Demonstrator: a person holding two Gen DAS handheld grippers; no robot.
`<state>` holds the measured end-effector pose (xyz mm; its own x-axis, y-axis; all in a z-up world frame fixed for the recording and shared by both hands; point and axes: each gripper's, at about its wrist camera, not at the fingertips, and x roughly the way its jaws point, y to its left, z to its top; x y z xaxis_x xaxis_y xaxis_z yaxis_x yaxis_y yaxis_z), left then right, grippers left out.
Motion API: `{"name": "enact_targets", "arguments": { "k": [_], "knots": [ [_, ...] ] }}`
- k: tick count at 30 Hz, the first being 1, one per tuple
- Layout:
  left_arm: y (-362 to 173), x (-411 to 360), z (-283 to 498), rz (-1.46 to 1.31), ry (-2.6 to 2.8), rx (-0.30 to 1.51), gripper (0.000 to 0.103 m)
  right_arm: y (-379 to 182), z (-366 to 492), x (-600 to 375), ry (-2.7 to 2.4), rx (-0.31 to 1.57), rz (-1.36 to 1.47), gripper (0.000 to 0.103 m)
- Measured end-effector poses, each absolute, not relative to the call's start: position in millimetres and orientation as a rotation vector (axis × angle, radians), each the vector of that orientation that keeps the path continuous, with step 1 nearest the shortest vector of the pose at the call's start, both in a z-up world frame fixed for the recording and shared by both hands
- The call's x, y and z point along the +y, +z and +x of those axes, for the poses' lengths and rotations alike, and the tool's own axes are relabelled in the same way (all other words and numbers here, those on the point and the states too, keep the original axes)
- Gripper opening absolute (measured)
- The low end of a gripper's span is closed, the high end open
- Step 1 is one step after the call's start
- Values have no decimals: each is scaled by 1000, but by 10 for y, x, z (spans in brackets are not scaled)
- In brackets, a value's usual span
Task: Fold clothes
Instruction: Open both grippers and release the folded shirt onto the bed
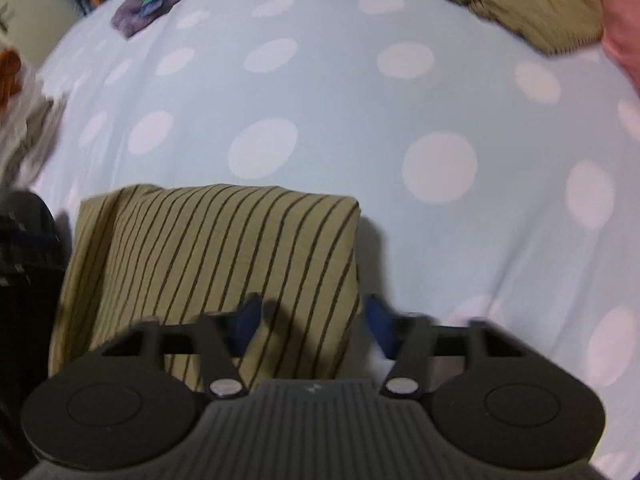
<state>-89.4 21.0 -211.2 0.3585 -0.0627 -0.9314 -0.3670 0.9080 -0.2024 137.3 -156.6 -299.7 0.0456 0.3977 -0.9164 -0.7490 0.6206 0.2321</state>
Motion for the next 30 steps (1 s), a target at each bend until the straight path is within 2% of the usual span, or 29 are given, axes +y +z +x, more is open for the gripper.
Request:
{"name": "enact_targets", "arguments": {
  "k": [1,9,13,15,16,17,18,20,22,23,24,25,26,27,30],
  "knots": [
    [-2133,182,-931,-415,198,1195,51,-3017,1360,-1606,905,1239,-360,1],
    [-2148,268,-943,-406,223,1207,51,-2806,1702,-1907,849,1168,-340,1],
    [-2157,325,-924,-539,165,1168,51,-2908,1630,-1789,888,1199,-340,2],
    [-2160,335,-913,-576,139,1161,51,-2976,1561,-1739,924,1246,-340,10],
    [-2170,332,-902,-574,142,1168,52,-3006,1534,-1727,939,1269,-337,22],
    [-2195,326,-886,-548,165,1187,51,-3029,1522,-1729,948,1289,-319,46],
    [-2228,330,-878,-534,185,1205,51,-3038,1518,-1750,955,1303,-288,54],
    [-2285,346,-872,-530,204,1224,51,-3040,1508,-1807,966,1324,-219,56],
    [-2311,365,-859,-574,185,1201,51,-3052,1508,-1841,983,1347,-164,54],
    [-2320,379,-859,-607,164,1175,50,-3071,1503,-1843,989,1361,-154,47],
    [-2337,398,-851,-650,137,1152,43,-3100,1494,-1837,995,1378,-155,40],
    [-2364,409,-832,-691,118,1144,19,-3118,1470,-1844,997,1389,-167,23],
    [-2376,417,-818,-715,107,1147,3,-3125,1447,-1842,995,1388,-198,1],
    [-2379,415,-813,-711,108,1151,0,-3123,1438,-1833,992,1380,-227,0],
    [-2338,404,-846,-610,149,1170,0,-3053,1501,-1903,971,1345,-227,0]
  ]
}}
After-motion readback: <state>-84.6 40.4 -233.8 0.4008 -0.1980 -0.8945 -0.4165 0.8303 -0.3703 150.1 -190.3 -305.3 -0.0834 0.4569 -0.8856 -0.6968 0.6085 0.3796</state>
